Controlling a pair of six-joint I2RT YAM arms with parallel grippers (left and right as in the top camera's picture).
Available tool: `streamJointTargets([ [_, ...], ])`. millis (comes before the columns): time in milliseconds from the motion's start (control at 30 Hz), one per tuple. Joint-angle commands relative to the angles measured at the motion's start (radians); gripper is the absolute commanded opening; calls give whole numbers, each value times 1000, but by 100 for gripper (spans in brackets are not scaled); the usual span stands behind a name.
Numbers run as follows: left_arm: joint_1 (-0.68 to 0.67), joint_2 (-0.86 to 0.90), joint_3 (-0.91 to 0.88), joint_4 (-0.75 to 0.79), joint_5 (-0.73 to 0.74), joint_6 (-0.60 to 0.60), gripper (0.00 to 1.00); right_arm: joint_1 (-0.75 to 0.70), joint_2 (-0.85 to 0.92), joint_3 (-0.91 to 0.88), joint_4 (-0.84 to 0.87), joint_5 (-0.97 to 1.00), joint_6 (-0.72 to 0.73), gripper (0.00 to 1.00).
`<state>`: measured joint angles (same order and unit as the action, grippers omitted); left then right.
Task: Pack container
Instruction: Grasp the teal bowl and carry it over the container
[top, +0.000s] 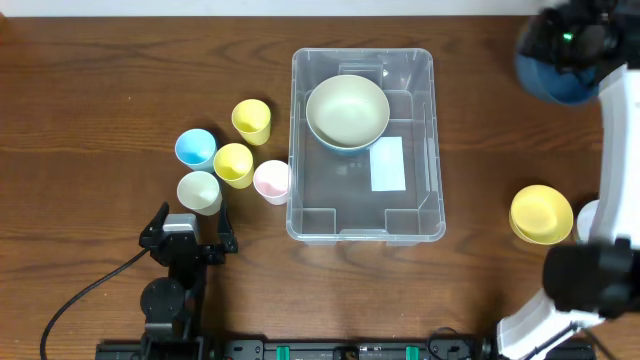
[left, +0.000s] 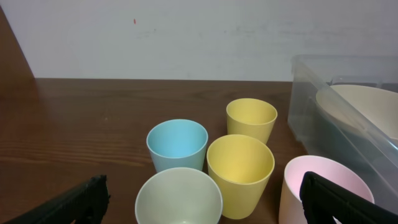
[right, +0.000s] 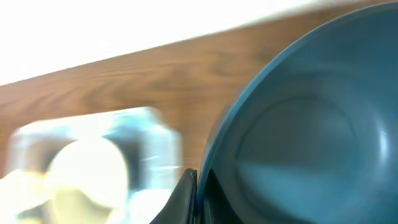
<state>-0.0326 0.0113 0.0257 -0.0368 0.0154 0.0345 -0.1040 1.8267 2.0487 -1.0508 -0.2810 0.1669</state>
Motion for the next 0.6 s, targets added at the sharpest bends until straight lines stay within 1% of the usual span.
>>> streamJointTargets([
  [0, 3, -1, -22, -32, 0, 14, 98, 150, -88, 26, -12, -59, -53, 1],
  [100, 3, -1, -22, -32, 0, 14, 98, 300, -103, 26, -9, -13, -53, 1],
  [200, 3, -1, -22, -32, 0, 14, 98, 450, -73, 24, -5, 117, -52, 1],
  [300, 3, -1, -22, -32, 0, 14, 98, 562, -18, 24, -5, 225, -52, 1],
  [433, 3, -1, -22, -32, 0, 14, 98, 657, 80, 24, 2, 282, -52, 1],
  [567, 3, -1, -22, -32, 0, 14, 98, 701, 177, 24, 15, 330, -52, 1],
])
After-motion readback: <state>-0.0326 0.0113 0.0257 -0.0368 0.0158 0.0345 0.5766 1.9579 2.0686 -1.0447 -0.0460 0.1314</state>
